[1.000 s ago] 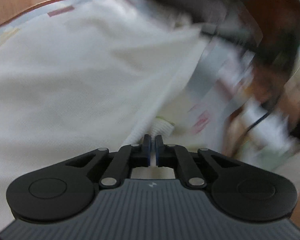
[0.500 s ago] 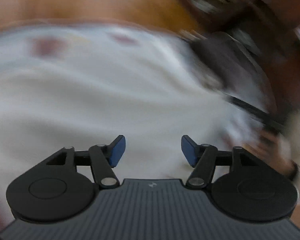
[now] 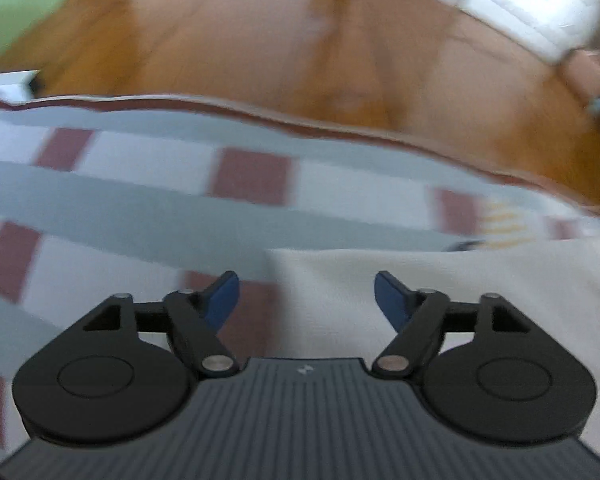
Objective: Fold clothes
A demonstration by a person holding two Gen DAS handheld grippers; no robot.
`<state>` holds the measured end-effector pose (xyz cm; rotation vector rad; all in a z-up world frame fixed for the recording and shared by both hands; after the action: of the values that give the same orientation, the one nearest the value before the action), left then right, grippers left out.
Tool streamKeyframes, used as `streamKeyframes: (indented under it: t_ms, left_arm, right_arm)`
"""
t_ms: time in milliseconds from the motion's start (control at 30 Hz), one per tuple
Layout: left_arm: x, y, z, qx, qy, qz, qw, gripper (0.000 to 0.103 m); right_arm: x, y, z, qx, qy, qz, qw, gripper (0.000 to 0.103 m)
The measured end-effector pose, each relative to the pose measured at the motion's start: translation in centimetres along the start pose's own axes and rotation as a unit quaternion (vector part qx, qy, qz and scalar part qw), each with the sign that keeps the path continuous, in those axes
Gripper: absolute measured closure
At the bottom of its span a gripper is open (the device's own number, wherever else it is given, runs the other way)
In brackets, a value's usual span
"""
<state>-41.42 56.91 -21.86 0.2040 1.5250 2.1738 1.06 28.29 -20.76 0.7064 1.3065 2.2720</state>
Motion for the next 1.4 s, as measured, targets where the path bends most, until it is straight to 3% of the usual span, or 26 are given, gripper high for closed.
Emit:
streamKeyframes:
  t_ms: [67, 100, 167, 233, 333, 433, 500, 600, 633, 667, 733, 800, 967, 1067, 1100, 1133, 1167, 1200, 1233, 1267, 1333, 1400]
  left_arm:
    - [0.9, -0.6, -0.3, 0.015, -0.005, 0.022, 0.9996, 0.03]
    - [1.3, -0.6, -0.4, 0.016, -0.001, 0.015, 0.9998, 0.029]
    - [2.1, -0.1, -0.5, 0.012, 0.023, -0.027, 0.9993, 0.029]
    - [3.3, 0.1, -0.6, 0.018, 0.083, -0.07, 0.9939, 0.03]
    - [3.9, -0.5, -0.4, 0.016, 0.14, -0.14, 0.98, 0.03]
    - [2.0, -2.3, 0.2, 0.046, 0.124, -0.176, 0.9754, 0.029]
    - [-0.2, -2.8, 0.4, 0.052, 0.072, -0.159, 0.9832, 0.023]
    - [-3.6, -3.1, 0.4, 0.039, -0.016, -0.095, 0.9946, 0.025]
    - [-4.9, -3.1, 0.2, 0.031, -0.057, -0.066, 0.9958, 0.042]
    - [-6.2, -3.1, -0.2, 0.022, -0.105, -0.037, 0.9935, 0.074]
    - [-7.2, -1.8, -0.2, -0.013, -0.13, -0.022, 0.9912, 0.091]
    - [-7.7, -0.1, 0.1, -0.054, -0.134, -0.019, 0.9893, 0.093]
    - [-8.9, 4.2, 0.7, -0.155, -0.143, -0.01, 0.9773, 0.094]
    - [-10.4, 5.3, 3.5, -0.205, -0.186, 0.03, 0.9604, 0.093]
    - [-10.5, 5.0, 5.2, -0.213, -0.181, 0.031, 0.9597, 0.092]
    - [-10.2, 4.5, 6.9, -0.224, -0.158, 0.02, 0.9617, 0.086]
    - [-9.7, 3.9, 8.4, -0.235, -0.129, 0.004, 0.9633, 0.073]
    - [-9.2, 3.0, 9.5, -0.23, -0.101, -0.001, 0.968, 0.058]
    - [-8.5, 1.8, 10.3, -0.21, -0.074, 0.002, 0.9749, 0.039]
    - [-7.8, 0.7, 11.0, -0.19, -0.047, 0.006, 0.9806, 0.04]
    - [-6.4, -1.1, 10.3, -0.142, -0.01, -0.026, 0.9895, 0.041]
    - [-5.6, -2.5, 8.5, -0.082, 0.001, -0.064, 0.9945, 0.043]
  right_arm:
    - [-1.5, -4.1, 1.2, 0.043, 0.009, 0.002, 0.999, 0.035]
    - [-1.9, -4.9, 1.4, 0.042, 0.006, 0.001, 0.999, 0.035]
    - [-2.9, -6.6, 1.8, 0.041, 0.0, 0.0, 0.999, 0.035]
    - [-3.8, -8.3, 2.1, 0.039, -0.006, -0.002, 0.999, 0.034]
    - [-4.9, -9.7, 2.3, 0.022, -0.028, 0.014, 0.999, 0.019]
    - [-4.9, -9.8, 1.9, 0.007, -0.054, 0.081, 0.995, 0.015]
    - [-4.6, -9.8, 1.7, 0.006, -0.051, 0.115, 0.992, 0.016]
    - [-3.5, -9.9, 1.2, 0.001, -0.002, 0.104, 0.995, 0.036]
    - [-3.0, -9.9, 1.0, -0.006, 0.02, 0.081, 0.997, 0.059]
    - [-2.7, -9.7, 0.9, -0.016, 0.032, 0.058, 0.998, 0.084]
    - [-2.2, -9.1, 0.6, -0.041, 0.052, 0.017, 0.998, 0.094]
    - [-1.8, -7.0, 0.2, -0.094, 0.05, -0.004, 0.994, 0.096]
    - [0.0, -1.3, 1.3, -0.16, 0.043, -0.02, 0.986, 0.097]
    - [0.3, 1.4, 4.5, -0.193, 0.041, -0.034, 0.98, 0.097]
    - [0.3, 2.0, 5.8, -0.205, 0.041, -0.044, 0.977, 0.097]
    - [-0.1, 2.1, 7.2, -0.215, 0.037, -0.06, 0.974, 0.097]
    - [-0.6, 1.8, 8.7, -0.223, 0.028, -0.079, 0.971, 0.096]
    - [-1.1, 1.3, 10.1, -0.229, 0.022, -0.101, 0.968, 0.093]
    - [-1.5, 0.3, 11.2, -0.224, 0.023, -0.132, 0.965, 0.081]
    - [-1.7, -0.8, 11.6, -0.207, 0.025, -0.168, 0.963, 0.065]
    - [-2.0, -2.8, 12.3, -0.174, 0.027, -0.229, 0.957, 0.06]
    - [-1.1, -3.4, 10.5, -0.154, 0.026, -0.191, 0.969, 0.059]
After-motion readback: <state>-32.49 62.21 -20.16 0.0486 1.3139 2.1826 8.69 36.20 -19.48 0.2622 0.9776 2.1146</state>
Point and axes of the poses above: each gripper's, at about its wrist camera, not at the fingertips, and y roughly against the way its jaws point, x to its left, z to its top, the point moved 4 cm from there along -y, roughly the way its jaws point, and after that the axes turned 9 degrees about x, right-handed, at the moved point
